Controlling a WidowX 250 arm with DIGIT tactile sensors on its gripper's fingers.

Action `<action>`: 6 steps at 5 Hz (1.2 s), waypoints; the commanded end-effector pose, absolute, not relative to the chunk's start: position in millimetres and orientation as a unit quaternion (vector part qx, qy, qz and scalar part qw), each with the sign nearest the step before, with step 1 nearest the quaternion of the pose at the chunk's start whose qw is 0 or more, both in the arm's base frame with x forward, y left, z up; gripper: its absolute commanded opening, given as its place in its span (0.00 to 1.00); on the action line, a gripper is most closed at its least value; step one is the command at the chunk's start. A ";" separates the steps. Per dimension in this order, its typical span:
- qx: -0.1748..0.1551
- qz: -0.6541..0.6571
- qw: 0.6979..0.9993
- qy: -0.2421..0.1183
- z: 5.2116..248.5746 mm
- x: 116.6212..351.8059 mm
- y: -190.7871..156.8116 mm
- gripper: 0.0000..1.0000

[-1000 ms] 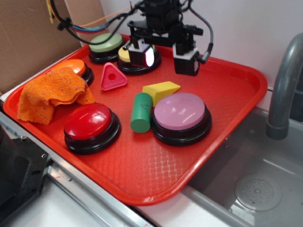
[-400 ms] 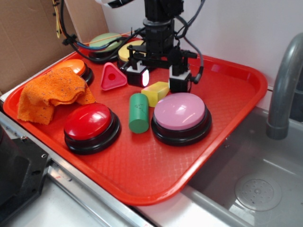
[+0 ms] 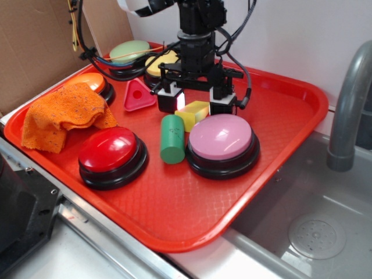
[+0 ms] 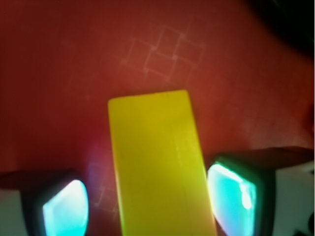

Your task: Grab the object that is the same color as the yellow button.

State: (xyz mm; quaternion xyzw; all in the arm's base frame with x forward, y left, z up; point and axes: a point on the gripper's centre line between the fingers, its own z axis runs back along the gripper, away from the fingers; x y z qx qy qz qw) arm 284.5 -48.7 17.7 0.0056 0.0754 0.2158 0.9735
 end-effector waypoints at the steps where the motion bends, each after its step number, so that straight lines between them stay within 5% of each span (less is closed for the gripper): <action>1: -0.004 0.228 0.972 0.059 31.5 284.0 -43.5 0.00; 2: 0.009 0.205 0.978 0.032 48.4 290.7 -48.2 0.00; 5: -0.016 0.153 0.979 -0.132 182.6 293.7 -54.9 0.00; 6: -0.005 0.198 0.966 -0.168 198.6 285.5 -44.1 0.00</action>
